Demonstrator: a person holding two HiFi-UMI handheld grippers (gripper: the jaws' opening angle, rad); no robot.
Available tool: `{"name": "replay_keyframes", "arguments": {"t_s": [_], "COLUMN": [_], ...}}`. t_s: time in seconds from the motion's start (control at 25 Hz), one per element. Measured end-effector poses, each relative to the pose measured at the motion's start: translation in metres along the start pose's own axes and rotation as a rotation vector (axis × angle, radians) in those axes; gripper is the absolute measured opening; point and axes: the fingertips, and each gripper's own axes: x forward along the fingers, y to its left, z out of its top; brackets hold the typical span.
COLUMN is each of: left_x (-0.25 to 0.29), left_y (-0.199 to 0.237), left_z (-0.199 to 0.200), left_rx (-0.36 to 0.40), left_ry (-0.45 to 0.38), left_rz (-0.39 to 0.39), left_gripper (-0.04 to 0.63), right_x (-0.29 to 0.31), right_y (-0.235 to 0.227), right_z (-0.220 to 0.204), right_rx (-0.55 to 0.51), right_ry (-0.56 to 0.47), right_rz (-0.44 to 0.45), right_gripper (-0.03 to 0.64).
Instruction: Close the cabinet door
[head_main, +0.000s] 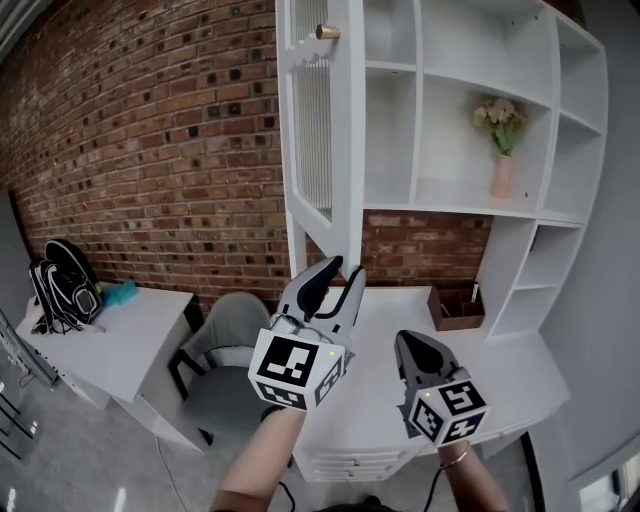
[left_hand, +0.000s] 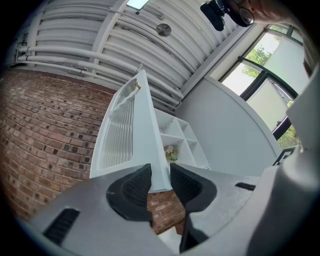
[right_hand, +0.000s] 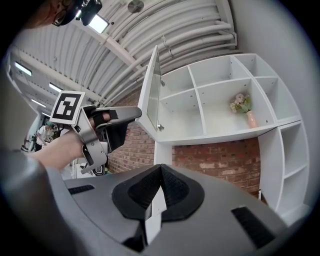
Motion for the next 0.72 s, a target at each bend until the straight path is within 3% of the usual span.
{"name": "replay_keyframes", "arguments": {"t_s": [0.36,0.52,0.72], "left_x": [0.05,0.075,0.113], "left_y": [-0.02,-0.024,-0.03], "left_z": [-0.015,-0.015,-0.021], "left_rx": [-0.017,-0.069,-0.015], "left_ry": [0.027,0.006,0.035], "left_rz": [-0.068,-0.094,-0.103], "left_gripper": [0.103,0.101,0.101], "right_x": [-0.009,-0.013,-0.016], "right_y": [-0.028,-0.046,-0.076], "right_z": [0.0,0.0,-0.002], "right_rx": [-0.006,-0.009,0.003], "right_ry": [0.002,-0.001,0.005], "right_rz": [-0.039,-0.06,-0.096], "right_gripper": [0.0,0.0,0.002]}}
